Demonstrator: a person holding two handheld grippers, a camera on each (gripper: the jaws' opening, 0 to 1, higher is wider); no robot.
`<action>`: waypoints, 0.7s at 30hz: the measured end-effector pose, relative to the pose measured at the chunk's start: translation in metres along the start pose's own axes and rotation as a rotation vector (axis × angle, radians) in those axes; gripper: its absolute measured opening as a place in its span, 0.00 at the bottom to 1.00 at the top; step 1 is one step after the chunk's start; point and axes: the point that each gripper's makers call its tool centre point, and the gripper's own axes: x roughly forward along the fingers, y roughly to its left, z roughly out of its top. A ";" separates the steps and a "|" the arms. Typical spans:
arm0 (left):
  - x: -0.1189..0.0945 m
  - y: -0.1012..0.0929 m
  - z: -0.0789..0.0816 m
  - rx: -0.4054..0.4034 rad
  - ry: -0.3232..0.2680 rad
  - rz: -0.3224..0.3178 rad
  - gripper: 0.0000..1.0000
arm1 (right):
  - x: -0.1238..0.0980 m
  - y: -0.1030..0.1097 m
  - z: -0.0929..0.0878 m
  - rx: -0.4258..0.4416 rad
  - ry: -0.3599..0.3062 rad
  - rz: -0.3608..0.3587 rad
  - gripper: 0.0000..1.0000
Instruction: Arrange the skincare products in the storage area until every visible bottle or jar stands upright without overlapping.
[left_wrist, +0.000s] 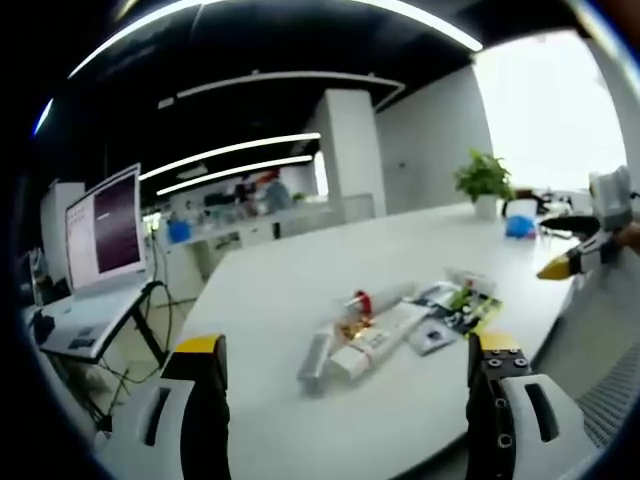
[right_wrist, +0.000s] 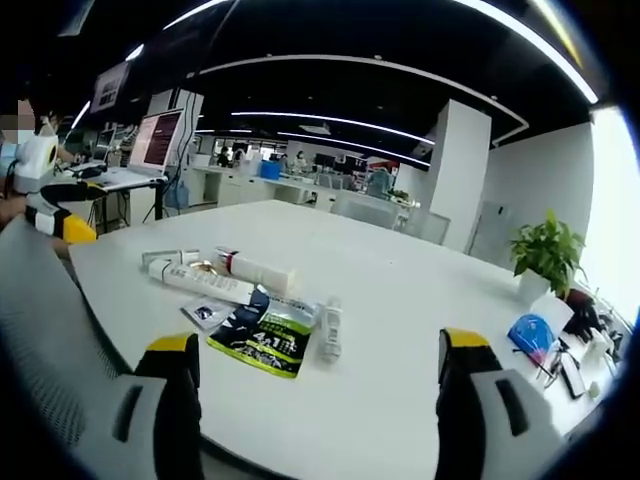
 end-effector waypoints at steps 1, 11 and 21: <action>0.000 0.001 0.000 0.001 0.002 0.005 0.97 | 0.000 0.000 -0.001 -0.003 0.005 -0.001 1.00; -0.002 0.006 0.000 0.001 -0.003 0.035 0.97 | 0.000 -0.001 -0.005 0.007 0.019 0.007 1.00; -0.006 0.010 0.003 -0.012 -0.026 0.055 0.97 | 0.000 0.002 -0.006 0.010 0.023 0.025 1.00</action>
